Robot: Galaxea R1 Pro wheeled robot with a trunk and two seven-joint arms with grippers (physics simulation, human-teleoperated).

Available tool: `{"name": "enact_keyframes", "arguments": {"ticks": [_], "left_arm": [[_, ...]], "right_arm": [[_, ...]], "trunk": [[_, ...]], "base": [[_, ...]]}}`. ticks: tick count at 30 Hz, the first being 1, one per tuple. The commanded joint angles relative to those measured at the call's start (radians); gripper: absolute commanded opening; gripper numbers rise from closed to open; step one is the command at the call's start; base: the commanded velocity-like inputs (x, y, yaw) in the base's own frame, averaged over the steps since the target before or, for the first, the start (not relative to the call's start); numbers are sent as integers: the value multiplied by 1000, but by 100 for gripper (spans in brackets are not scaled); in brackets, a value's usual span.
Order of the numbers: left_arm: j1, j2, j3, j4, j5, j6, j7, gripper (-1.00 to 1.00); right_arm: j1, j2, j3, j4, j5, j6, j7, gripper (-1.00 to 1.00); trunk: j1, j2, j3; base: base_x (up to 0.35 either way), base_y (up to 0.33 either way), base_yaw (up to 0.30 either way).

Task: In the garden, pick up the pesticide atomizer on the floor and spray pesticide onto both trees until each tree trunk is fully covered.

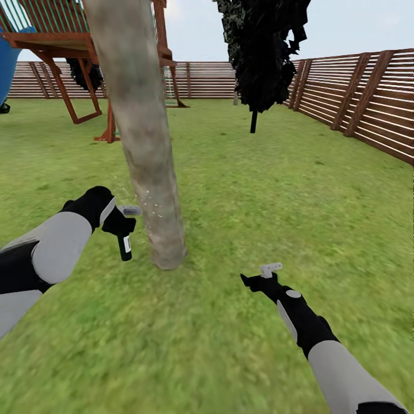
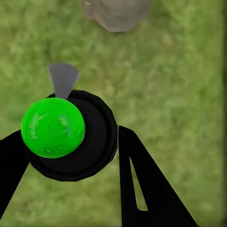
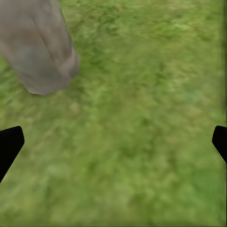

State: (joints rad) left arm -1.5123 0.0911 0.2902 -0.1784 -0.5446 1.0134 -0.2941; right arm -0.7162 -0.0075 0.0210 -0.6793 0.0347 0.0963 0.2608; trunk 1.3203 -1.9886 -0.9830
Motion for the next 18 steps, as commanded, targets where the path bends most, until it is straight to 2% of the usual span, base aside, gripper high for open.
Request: {"name": "enact_keyframes", "arguments": {"ticks": [1,4,9,14,18], "left_arm": [[0,0,6,-1,-11,4,-7,-100],[1,1,8,-4,-11,4,-7,-100],[1,5,8,-151,-11,8,-10,-100],[-12,1,6,-160,-13,11,-10,-100],[-3,0,10,-160,-12,11,-10,-100]], "right_arm": [[0,0,2,-2,4,5,1,100],[0,0,3,0,4,5,1,100],[0,0,4,0,4,5,1,100],[0,0,4,0,4,5,1,100],[0,0,4,0,4,5,1,100]], "trunk": [[0,0,-1],[0,0,-1],[0,0,-1],[0,0,-1],[0,0,-1]], "base": [[0,-271,0],[0,-271,14],[0,-107,75],[0,-2,2],[0,0,0]]}}
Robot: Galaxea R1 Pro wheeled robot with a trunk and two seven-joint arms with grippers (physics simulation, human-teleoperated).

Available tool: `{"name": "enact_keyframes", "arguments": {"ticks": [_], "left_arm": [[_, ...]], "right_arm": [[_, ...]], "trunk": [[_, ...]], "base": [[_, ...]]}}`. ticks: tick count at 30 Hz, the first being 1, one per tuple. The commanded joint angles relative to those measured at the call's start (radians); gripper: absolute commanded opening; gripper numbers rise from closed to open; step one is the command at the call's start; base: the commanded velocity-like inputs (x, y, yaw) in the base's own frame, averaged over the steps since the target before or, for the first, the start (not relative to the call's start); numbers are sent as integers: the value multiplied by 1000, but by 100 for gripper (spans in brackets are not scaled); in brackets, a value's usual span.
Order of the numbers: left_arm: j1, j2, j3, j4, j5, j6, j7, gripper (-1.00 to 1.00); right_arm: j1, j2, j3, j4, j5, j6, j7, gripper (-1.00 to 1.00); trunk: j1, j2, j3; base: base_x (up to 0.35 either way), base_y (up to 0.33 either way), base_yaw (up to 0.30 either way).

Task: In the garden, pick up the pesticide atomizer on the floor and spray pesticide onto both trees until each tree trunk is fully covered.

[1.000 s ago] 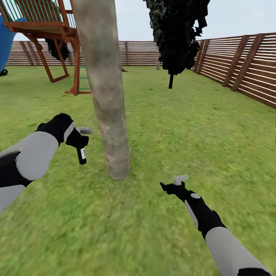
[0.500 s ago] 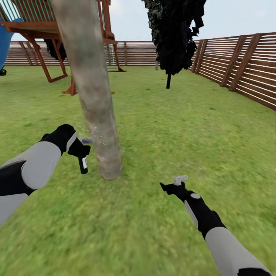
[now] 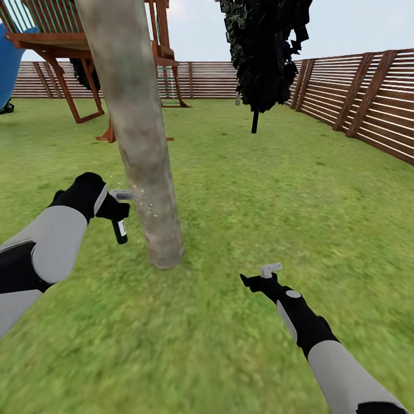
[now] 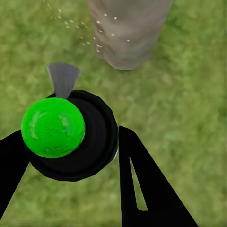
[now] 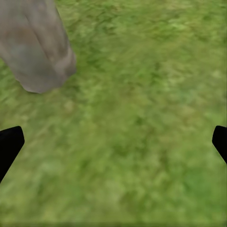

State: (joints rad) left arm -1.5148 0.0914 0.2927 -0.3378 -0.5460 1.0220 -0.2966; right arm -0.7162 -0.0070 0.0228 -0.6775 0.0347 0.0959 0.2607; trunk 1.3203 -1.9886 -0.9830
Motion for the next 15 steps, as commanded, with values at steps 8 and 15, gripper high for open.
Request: {"name": "enact_keyframes", "arguments": {"ticks": [8,15], "left_arm": [[2,-3,7,-1,-10,3,-7,-100],[2,-2,9,-1,-9,3,-7,-100]], "right_arm": [[0,-1,2,-2,4,5,2,100],[0,-1,2,-2,4,5,2,100]], "trunk": [[0,0,-1],[0,0,0]], "base": [[17,-216,173],[0,-271,276]]}}
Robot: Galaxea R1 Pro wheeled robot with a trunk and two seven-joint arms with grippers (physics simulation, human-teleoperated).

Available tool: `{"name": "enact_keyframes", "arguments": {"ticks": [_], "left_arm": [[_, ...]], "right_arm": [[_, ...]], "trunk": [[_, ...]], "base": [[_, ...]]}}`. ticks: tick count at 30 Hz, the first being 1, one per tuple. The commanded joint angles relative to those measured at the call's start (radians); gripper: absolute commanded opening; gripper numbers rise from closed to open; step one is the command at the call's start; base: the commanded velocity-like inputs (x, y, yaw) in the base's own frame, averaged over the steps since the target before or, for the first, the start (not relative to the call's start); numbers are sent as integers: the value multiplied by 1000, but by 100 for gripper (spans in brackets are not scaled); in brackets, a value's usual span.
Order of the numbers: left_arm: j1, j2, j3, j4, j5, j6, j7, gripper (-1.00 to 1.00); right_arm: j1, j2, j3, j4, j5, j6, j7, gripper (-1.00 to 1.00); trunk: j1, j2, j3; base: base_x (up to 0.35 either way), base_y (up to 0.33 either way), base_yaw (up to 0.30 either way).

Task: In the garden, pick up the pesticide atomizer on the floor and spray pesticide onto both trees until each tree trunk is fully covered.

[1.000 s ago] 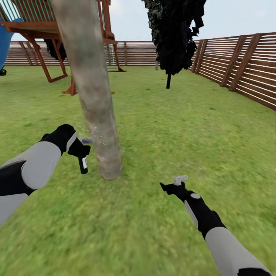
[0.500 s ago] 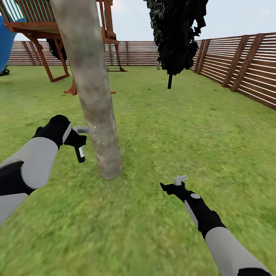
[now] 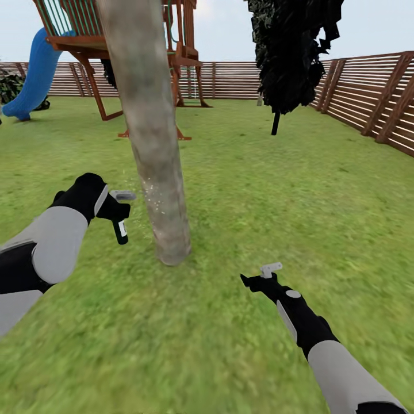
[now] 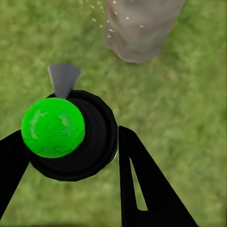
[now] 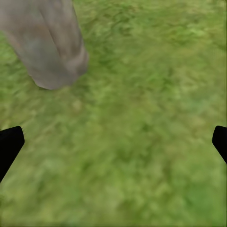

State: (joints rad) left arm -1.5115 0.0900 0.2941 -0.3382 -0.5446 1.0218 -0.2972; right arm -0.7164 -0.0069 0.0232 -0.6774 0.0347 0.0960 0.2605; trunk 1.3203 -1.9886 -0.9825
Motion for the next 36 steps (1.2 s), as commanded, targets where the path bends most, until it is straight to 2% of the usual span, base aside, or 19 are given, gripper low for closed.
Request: {"name": "enact_keyframes", "arguments": {"ticks": [1,8,22,27,32,36], "left_arm": [[-1,-1,8,-1,-11,3,-7,-100],[-1,-2,6,0,-11,3,-7,-100],[0,-1,4,2,-11,1,-7,-100],[2,-1,1,8,-12,0,-6,-100],[130,-2,3,0,-10,-10,-5,-100],[153,-2,4,-1,-10,-33,-4,-100]], "right_arm": [[0,-1,1,-2,4,5,2,100],[0,-1,1,-2,4,5,2,100],[0,-1,1,-2,4,5,2,100],[0,-1,1,-2,4,5,2,100],[0,-1,1,-2,4,5,2,100],[0,-1,1,-1,4,5,2,100]], "trunk": [[0,0,0],[0,0,8],[0,0,8],[0,0,8],[0,0,8],[0,0,8]], "base": [[0,-272,217],[0,-272,166],[0,-274,11],[27,-274,200],[119,-192,275],[225,-164,204]]}}
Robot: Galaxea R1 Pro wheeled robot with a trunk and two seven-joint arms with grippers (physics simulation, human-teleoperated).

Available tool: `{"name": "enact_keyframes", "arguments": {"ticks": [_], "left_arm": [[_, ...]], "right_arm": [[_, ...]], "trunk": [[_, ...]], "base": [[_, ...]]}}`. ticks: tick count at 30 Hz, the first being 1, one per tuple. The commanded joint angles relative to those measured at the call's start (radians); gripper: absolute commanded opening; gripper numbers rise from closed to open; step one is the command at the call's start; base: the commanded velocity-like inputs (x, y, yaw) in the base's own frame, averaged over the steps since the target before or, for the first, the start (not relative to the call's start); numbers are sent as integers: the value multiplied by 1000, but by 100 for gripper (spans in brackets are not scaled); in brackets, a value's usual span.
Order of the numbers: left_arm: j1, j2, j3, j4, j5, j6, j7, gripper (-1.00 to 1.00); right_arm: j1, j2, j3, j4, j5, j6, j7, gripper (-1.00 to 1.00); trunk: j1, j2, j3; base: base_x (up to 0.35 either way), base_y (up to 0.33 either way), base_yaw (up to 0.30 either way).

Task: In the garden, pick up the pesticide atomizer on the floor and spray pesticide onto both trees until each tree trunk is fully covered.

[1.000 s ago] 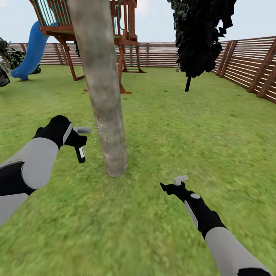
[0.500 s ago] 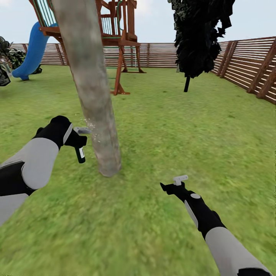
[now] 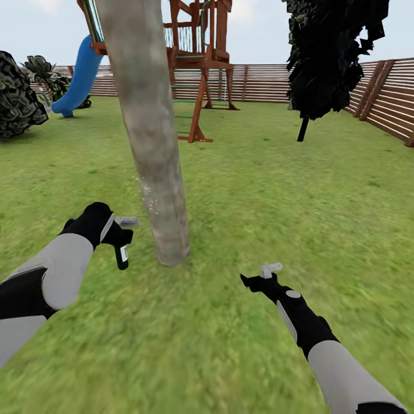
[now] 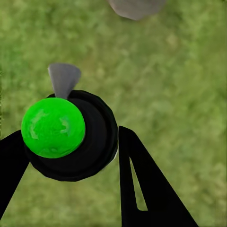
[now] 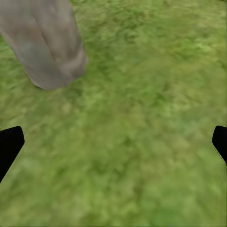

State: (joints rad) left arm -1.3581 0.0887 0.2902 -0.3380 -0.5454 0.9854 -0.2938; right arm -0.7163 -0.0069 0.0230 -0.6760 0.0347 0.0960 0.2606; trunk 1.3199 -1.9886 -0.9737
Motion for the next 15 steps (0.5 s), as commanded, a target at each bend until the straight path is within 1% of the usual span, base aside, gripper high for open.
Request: {"name": "enact_keyframes", "arguments": {"ticks": [1,4,6,9,11,12,14,15], "left_arm": [[1,-1,7,-1,-10,3,-7,-100],[3,-1,7,5,-9,2,-7,-100],[10,-1,7,10,-9,2,-7,-100],[43,-1,6,7,-7,2,-9,-100],[70,-1,6,2,-7,-3,-12,-100],[78,-1,6,2,-7,-18,-12,-100],[84,-1,7,9,-7,-89,-8,-100],[85,-1,7,12,-6,-111,-7,-100]], "right_arm": [[0,-1,2,-2,4,5,2,100],[0,-1,2,-2,4,5,2,100],[0,-1,2,-2,4,5,2,100],[0,-1,2,-3,4,5,2,100],[0,-1,2,-4,3,5,2,100],[0,-1,2,-4,3,5,2,100],[0,-1,2,-4,3,5,2,100],[0,-1,2,-4,4,5,2,100]], "trunk": [[0,0,-1],[0,0,-1],[0,0,-1],[0,0,-1],[0,0,-1],[0,0,-1],[0,0,-1],[0,0,-1]], "base": [[236,-171,46],[222,-191,10],[122,-240,1],[25,-224,0],[2,-57,0],[1,-14,0],[0,-4,0],[0,0,0]]}}
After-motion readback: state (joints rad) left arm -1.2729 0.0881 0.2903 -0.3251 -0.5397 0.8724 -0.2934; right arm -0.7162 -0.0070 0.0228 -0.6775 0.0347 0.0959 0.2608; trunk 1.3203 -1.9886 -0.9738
